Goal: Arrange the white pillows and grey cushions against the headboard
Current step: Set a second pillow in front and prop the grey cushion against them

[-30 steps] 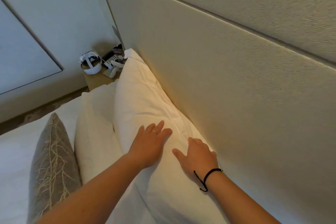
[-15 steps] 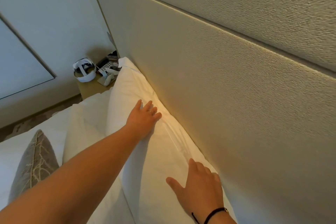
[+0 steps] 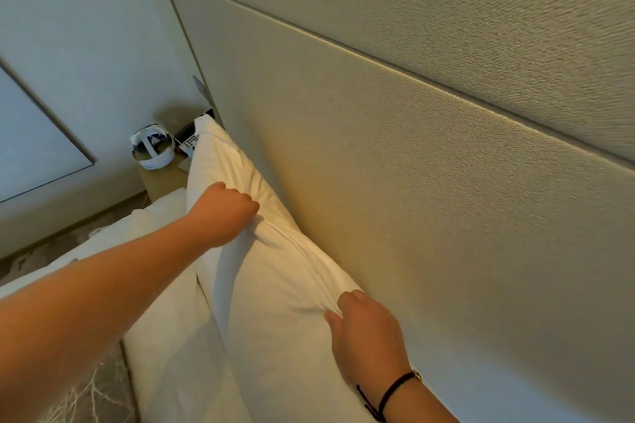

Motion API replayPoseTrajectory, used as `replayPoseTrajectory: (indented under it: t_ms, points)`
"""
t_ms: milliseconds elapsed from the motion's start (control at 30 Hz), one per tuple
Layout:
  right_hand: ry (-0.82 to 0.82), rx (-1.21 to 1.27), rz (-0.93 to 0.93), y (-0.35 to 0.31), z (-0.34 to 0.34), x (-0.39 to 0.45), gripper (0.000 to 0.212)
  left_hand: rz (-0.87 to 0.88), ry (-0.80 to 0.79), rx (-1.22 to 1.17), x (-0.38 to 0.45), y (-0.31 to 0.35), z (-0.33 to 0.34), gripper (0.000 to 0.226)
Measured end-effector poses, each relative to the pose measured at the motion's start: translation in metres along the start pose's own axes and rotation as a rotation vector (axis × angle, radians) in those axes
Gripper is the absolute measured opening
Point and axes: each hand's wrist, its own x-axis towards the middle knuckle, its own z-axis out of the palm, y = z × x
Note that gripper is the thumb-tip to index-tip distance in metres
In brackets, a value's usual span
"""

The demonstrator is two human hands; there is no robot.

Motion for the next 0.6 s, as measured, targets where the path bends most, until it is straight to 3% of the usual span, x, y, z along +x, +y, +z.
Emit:
replayPoseTrajectory:
  t_ms: [200, 333, 500, 600]
  points:
    - [0.129, 0.047, -0.05, -0.016, -0.018, -0.004, 0.022, -0.187, 0.068, -0.072, -0.019, -0.014, -0.004, 0.013]
    - [0.013, -0.025, 0.047, 0.002, -0.023, 0.001, 0.026, -0.275, 0.03, -0.143, -0.003, 0.023, -0.015, 0.013]
    - [-0.057, 0.219, 0.17, 0.033, -0.036, -0.025, 0.044, 0.087, 0.157, -0.468, 0.001, 0.077, -0.016, 0.029]
    - [-0.017, 0.356, 0.122, 0.049, -0.053, -0.046, 0.021, 0.264, 0.108, -0.584, -0.007, 0.097, -0.023, 0.038]
